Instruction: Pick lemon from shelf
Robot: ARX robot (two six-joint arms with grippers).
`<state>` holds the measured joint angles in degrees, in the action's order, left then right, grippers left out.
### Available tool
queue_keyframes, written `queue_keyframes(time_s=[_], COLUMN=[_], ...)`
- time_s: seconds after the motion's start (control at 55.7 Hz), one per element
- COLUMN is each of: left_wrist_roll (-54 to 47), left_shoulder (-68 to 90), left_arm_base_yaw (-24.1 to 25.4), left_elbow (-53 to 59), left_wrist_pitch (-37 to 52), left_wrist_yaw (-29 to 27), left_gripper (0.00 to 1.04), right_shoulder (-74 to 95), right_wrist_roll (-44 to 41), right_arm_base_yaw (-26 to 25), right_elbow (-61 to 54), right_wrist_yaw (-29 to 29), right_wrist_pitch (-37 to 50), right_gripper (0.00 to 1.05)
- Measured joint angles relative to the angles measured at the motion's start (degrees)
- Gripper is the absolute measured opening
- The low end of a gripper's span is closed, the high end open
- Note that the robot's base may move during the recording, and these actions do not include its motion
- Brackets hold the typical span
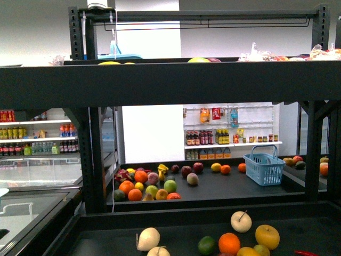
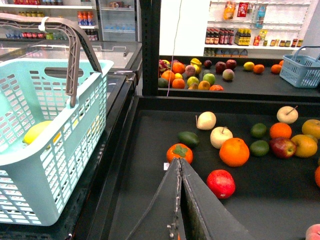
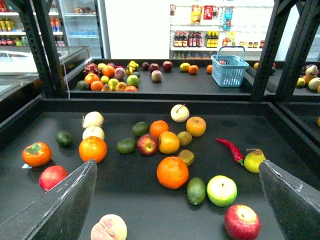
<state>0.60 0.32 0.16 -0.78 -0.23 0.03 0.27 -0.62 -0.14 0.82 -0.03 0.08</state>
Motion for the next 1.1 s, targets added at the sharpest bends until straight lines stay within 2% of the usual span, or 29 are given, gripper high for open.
queue_keyframes(time_s=[0.054, 0.198, 0.269, 0.395, 1.096], left_wrist_roll=[0.02, 0.02, 0.02, -0.02, -0.09], left_shoulder=[0.00, 0.00, 0.00, 0.00, 0.00], left_arm_base_yaw=[0.00, 0.00, 0.00, 0.00, 0.00], left_elbow=[0.00, 0.00, 0.00, 0.00, 0.00], left_wrist_pitch=[0.00, 0.00, 0.00, 0.00, 0.00], left_wrist_yaw=[-0.02, 0.00, 0.00, 0.00, 0.00], left_gripper=[0.07, 0.48, 0.64, 0.98, 0.97], right_shoulder=[0.00, 0.00, 0.00, 0.00, 0.00], right_wrist_roll=[0.00, 0.00, 0.00, 0.00, 0.00], right_arm_base_yaw=[0.00, 0.00, 0.00, 0.00, 0.00], right_elbow=[0.00, 0.00, 0.00, 0.00, 0.00], right_wrist_yaw=[0.00, 0.00, 0.00, 0.00, 0.00], right_wrist_pitch=[0.02, 0.00, 0.00, 0.00, 0.00], right_gripper=[0.97, 0.97, 0.97, 0.97, 0.97])
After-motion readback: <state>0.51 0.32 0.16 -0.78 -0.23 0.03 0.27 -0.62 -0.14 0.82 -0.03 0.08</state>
